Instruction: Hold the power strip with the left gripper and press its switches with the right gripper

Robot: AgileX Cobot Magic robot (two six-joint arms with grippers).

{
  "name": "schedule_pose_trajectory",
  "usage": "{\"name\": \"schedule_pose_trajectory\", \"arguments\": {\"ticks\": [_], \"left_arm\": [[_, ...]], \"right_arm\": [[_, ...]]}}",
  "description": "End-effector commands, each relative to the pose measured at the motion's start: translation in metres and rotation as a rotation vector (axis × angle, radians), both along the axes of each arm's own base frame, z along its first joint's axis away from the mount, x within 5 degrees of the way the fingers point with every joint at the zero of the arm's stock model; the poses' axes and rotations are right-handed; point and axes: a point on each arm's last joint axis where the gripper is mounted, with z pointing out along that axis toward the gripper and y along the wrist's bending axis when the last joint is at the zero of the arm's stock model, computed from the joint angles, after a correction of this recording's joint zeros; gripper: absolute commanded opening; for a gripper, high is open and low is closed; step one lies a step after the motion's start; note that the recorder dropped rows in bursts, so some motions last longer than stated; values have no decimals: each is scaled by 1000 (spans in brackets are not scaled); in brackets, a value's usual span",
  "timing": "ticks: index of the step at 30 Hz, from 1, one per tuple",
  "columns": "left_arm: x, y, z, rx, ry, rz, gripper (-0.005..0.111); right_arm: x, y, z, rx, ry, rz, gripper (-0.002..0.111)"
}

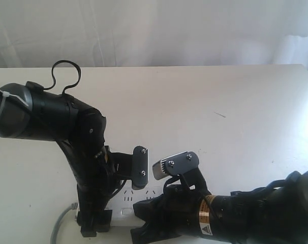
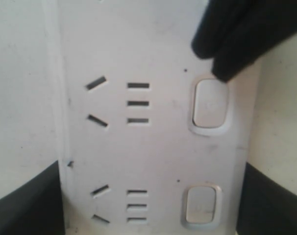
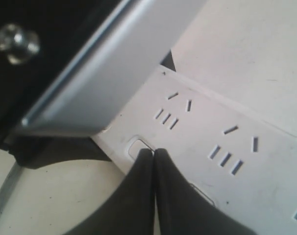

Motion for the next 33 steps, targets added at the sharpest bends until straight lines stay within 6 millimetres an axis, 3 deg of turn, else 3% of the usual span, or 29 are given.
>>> {"name": "schedule_pose_trajectory", "arguments": {"ticks": [1, 7, 26, 33], "left_arm": [[-5, 4, -22, 51, 43, -24, 0], [-5, 4, -22, 52, 44, -24, 0], [-6, 4, -22, 56, 57, -22, 0], [-7, 4, -22, 59, 62, -25, 0]], "right_arm": [[-4, -8, -6, -99, 28, 1, 0], [-1, -9, 6, -91, -13, -29, 0], [6, -17, 3, -157, -32, -131, 0], [7, -10, 12, -51, -101, -97, 0]]}}
